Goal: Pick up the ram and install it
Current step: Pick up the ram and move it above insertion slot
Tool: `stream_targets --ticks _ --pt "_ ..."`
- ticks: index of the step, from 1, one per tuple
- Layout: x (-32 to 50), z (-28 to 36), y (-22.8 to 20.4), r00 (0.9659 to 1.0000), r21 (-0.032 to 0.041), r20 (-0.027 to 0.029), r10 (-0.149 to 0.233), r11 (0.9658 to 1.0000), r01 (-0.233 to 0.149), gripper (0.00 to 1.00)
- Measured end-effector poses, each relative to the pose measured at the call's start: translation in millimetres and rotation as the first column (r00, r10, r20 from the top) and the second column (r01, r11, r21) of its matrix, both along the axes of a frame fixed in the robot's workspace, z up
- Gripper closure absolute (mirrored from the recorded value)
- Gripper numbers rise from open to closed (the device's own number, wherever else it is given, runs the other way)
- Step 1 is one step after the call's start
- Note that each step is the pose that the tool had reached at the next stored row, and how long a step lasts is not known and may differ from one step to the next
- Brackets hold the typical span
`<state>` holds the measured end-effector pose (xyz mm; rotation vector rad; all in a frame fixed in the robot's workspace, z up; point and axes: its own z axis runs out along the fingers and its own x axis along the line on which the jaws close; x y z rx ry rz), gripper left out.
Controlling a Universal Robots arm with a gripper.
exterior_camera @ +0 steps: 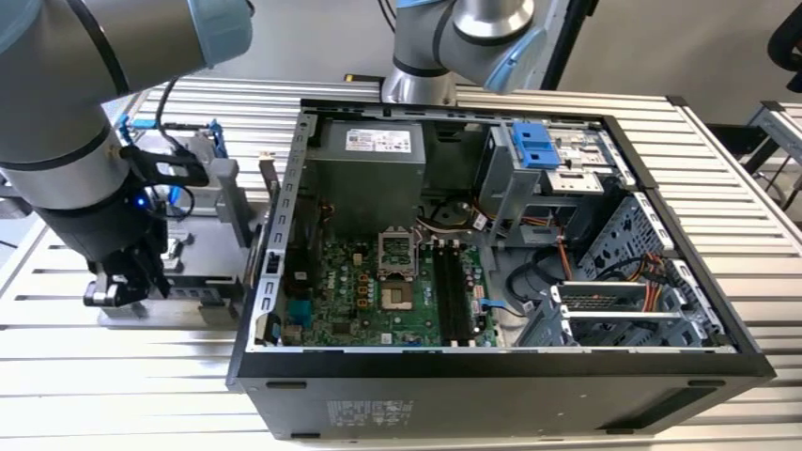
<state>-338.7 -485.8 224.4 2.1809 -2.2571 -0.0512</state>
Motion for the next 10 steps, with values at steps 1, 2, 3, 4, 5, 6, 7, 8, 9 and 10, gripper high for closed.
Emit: stream_targets --ticks 1,2,3,4,5,6,7,8,9,10 --pt "0.0 0.9 0.0 1.0 0.0001 0.0001 0.0 1.0 0.0 1.0" --pt "-0.1 1.9 0.0 1.0 0.0 0.0001 0.0 1.0 0.0 1.0" --pt "-0.1 2.6 0.0 1.0 0.0 0.0002 0.0 1.0 0.0 1.0" --pt "-0.2 3.3 0.0 1.0 0.0 0.0006 0.0 1.0 0.0 1.0" --pt "-0.3 3.8 0.0 1.0 0.0001 0.0012 0.0 1.0 0.0 1.0" --pt "-0.3 4.3 0.0 1.0 0.0001 0.0015 0.0 1.0 0.0 1.0" --pt "-0.3 4.9 0.0 1.0 0.0 0.0016 0.0 1.0 0.0 1.0" --pt "-0.4 5.8 0.0 1.0 0.0 0.0016 0.0 1.0 0.0 1.0" --pt "-0.4 7.0 0.0 1.0 0.0 0.0016 0.0 1.0 0.0 1.0" --pt "-0.4 8.6 0.0 1.0 -0.0001 0.0016 0.0 1.0 0.0 1.0"
